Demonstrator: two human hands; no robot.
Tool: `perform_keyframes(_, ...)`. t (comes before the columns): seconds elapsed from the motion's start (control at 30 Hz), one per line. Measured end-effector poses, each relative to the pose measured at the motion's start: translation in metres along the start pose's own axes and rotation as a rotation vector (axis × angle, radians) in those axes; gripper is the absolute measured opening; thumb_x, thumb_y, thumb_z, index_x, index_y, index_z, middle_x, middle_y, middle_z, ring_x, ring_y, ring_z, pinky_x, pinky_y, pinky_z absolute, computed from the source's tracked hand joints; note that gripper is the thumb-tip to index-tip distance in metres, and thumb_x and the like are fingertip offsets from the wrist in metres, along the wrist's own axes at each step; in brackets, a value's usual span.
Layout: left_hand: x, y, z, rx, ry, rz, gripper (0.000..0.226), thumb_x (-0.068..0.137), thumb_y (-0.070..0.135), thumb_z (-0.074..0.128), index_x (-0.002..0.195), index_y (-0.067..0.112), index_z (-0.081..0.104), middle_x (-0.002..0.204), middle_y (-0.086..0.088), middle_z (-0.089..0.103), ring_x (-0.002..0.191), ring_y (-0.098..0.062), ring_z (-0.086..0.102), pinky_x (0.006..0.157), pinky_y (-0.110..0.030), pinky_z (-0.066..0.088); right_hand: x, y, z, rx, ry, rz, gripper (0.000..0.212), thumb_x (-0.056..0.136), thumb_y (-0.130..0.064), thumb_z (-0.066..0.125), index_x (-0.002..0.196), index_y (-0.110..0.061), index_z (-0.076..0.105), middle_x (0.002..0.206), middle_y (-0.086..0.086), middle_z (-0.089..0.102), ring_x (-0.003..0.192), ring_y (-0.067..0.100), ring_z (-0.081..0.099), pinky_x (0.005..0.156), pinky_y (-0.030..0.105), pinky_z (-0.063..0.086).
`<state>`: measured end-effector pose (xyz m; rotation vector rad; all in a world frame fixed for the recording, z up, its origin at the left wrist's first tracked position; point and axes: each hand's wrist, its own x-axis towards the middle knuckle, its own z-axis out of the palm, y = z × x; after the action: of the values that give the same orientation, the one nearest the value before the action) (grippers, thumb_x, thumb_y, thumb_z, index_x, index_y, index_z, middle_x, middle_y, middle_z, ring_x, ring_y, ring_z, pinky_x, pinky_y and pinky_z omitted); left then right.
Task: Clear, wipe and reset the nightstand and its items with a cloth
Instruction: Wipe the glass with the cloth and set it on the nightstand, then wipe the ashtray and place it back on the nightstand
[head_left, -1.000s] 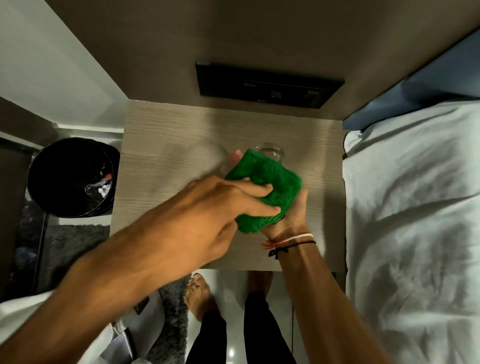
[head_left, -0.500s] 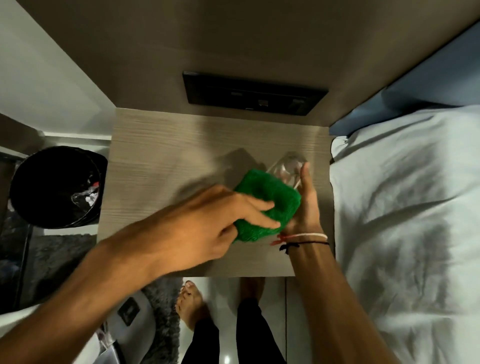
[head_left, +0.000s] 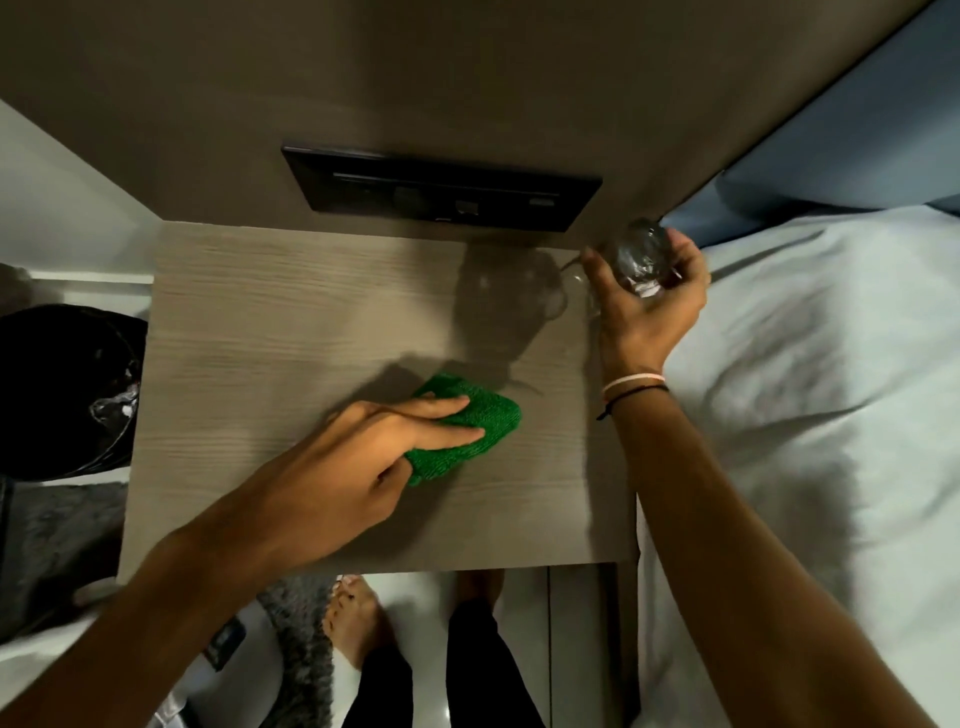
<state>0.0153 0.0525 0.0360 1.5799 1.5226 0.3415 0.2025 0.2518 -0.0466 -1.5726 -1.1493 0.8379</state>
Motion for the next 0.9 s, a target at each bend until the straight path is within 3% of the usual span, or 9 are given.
perform_keyframes(0.2,0.012,0.001,0.001,-0.018,0.020,0.028,0.080,0.081,-0.018,0.045,0.137,0.038,0.053,0.154,0.017,0.037,0.139,0.001,0.038,0.088,0.000,0.031,0.012,0.020,0.008,-0.242,-0.105,-0.203,0.073,0.061,-0.034,0.091,0.120,-0.007,0.055,0.119,0.014,0.054,0.109,0.022,0.056,0.094,0.024,0.050)
perform_keyframes(0.33,0.020,0.003,0.004,0.006,0.069,0.031,0.078,0.080,-0.020,0.046,0.137,0.033,0.054,0.153,0.012,0.038,0.127,0.015,0.040,0.097,-0.017,0.009,0.011,0.030,0.006,-0.251,-0.124,-0.185,0.074,0.062,-0.039,0.089,0.119,-0.008,0.053,0.118,0.014,0.052,0.108,0.022,0.055,0.095,0.030,0.051)
perform_keyframes(0.37,0.022,0.004,0.005,0.013,0.092,0.046,0.077,0.080,-0.021,0.047,0.136,0.031,0.055,0.153,0.010,0.040,0.081,0.026,0.028,0.095,-0.017,0.004,0.011,0.031,0.006,-0.250,-0.120,-0.183,0.075,0.061,-0.039,0.089,0.119,-0.008,0.052,0.119,0.014,0.051,0.108,0.023,0.055,0.096,0.034,0.051)
perform_keyframes(0.4,0.023,0.005,0.006,0.021,0.117,0.067,0.076,0.079,-0.022,0.047,0.136,0.029,0.057,0.152,0.007,0.042,0.100,0.007,0.004,0.093,-0.017,0.001,0.011,0.030,0.006,-0.254,-0.118,-0.184,0.076,0.061,-0.039,0.089,0.119,-0.008,0.052,0.119,0.014,0.051,0.109,0.023,0.055,0.097,0.037,0.051)
perform_keyframes(0.53,0.026,0.015,0.008,0.052,0.160,0.086,0.072,0.080,-0.020,0.049,0.134,0.026,0.059,0.150,0.003,0.046,0.098,0.017,0.000,0.093,-0.019,0.003,0.007,0.024,0.006,-0.304,-0.186,-0.201,0.085,0.062,-0.041,0.091,0.126,-0.004,0.049,0.124,0.015,0.048,0.115,0.027,0.052,0.102,0.040,0.048)
perform_keyframes(0.6,0.029,0.030,0.005,0.075,0.166,0.080,0.070,0.083,-0.015,0.049,0.135,0.031,0.057,0.152,0.009,0.044,0.115,0.012,0.015,0.098,-0.022,0.008,0.004,0.014,-0.003,-0.309,-0.202,-0.205,0.093,0.063,-0.047,0.090,0.133,-0.004,0.046,0.129,0.014,0.046,0.120,0.024,0.051,0.106,0.035,0.046)
perform_keyframes(0.67,0.036,0.055,-0.002,0.096,0.183,0.117,0.071,0.083,-0.011,0.049,0.137,0.035,0.053,0.154,0.011,0.042,0.129,0.004,0.048,0.104,-0.025,0.022,0.003,-0.001,-0.020,-0.275,-0.145,-0.255,0.090,0.070,-0.050,0.086,0.136,-0.003,0.046,0.129,0.013,0.047,0.121,0.023,0.051,0.106,0.035,0.046)
perform_keyframes(0.73,0.047,0.087,-0.010,0.124,0.262,0.214,0.071,0.082,-0.008,0.046,0.140,0.032,0.052,0.154,0.009,0.043,0.137,-0.002,0.043,0.112,-0.019,0.032,0.006,-0.018,-0.048,-0.218,-0.063,-0.339,0.079,0.079,-0.040,0.081,0.136,0.001,0.046,0.127,0.014,0.050,0.119,0.024,0.054,0.104,0.039,0.047)
perform_keyframes(0.9,0.073,0.183,-0.012,0.218,0.548,0.501,0.069,0.082,-0.010,0.044,0.144,0.019,0.047,0.152,-0.004,0.046,0.138,-0.013,0.047,0.116,-0.015,0.030,0.020,-0.062,-0.153,-0.231,0.193,-0.519,0.044,0.093,-0.019,0.068,0.128,0.002,0.052,0.121,0.017,0.055,0.109,0.029,0.060,0.093,0.039,0.053)
